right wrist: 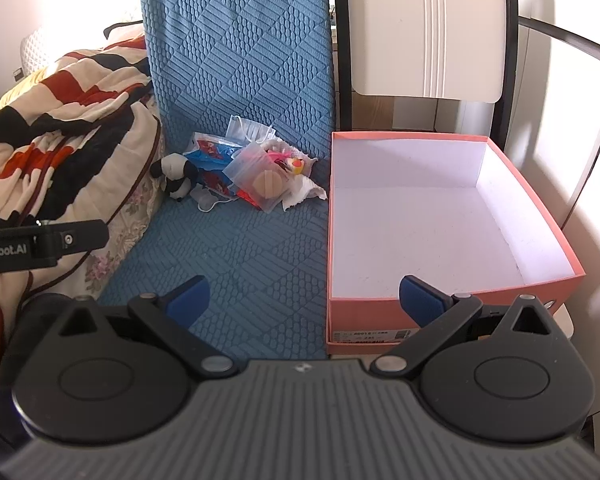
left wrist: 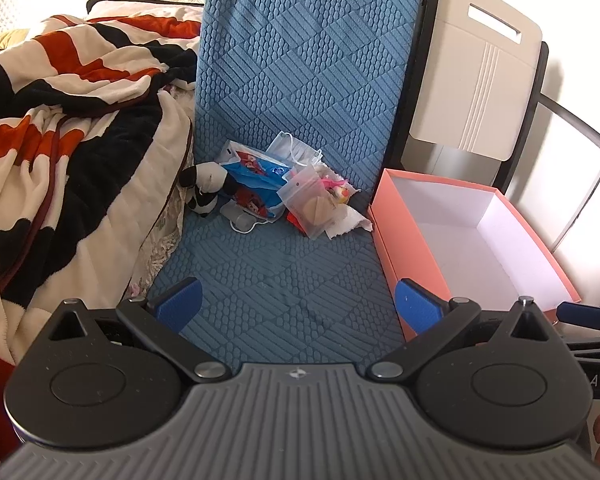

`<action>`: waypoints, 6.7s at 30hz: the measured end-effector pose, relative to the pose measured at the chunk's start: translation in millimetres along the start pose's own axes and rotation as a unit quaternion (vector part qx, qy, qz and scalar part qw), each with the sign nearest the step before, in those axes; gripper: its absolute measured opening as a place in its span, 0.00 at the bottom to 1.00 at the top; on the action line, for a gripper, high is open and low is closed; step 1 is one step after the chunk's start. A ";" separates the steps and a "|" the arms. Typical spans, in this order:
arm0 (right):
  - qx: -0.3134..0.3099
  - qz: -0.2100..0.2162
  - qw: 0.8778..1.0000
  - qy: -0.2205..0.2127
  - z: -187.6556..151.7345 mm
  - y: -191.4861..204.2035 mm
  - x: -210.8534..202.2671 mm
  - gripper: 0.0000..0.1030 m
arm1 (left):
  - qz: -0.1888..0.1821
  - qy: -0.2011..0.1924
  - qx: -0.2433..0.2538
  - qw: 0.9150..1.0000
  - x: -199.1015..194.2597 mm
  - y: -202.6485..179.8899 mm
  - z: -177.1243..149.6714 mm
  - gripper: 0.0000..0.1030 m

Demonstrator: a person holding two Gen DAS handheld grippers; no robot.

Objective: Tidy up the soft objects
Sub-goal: 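Move the right tool toward the pile of items on the blue cushion, then lower the right tool onto the clear zip bag with beige sponge, then close the right gripper on the zip bag and lift it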

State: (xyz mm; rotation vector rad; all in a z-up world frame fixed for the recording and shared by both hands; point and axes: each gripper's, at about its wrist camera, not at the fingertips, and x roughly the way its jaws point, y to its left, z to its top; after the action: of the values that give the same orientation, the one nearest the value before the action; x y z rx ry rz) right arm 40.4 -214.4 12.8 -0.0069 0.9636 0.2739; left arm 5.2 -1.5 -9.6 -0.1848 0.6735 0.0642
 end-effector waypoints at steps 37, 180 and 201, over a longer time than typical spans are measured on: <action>-0.012 0.025 1.000 -0.002 -4.6 2.7 5.2 1.00 | 0.005 -0.011 -0.016 1.000 -8.3 1.2 -4.9 1.00; -0.098 0.092 0.987 0.093 104.7 53.1 402.5 0.46 | 0.044 0.113 -0.142 0.983 391.1 74.0 64.9 0.48; -0.080 0.106 0.988 0.072 105.4 26.6 322.2 0.44 | 0.028 0.097 -0.148 0.984 342.0 86.5 55.2 0.27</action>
State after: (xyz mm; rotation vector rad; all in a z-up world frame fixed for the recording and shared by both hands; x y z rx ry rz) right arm 293.1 -102.1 -185.1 -0.0721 1.0851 0.5535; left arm 295.7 93.7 -194.1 -0.4637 0.8628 0.2021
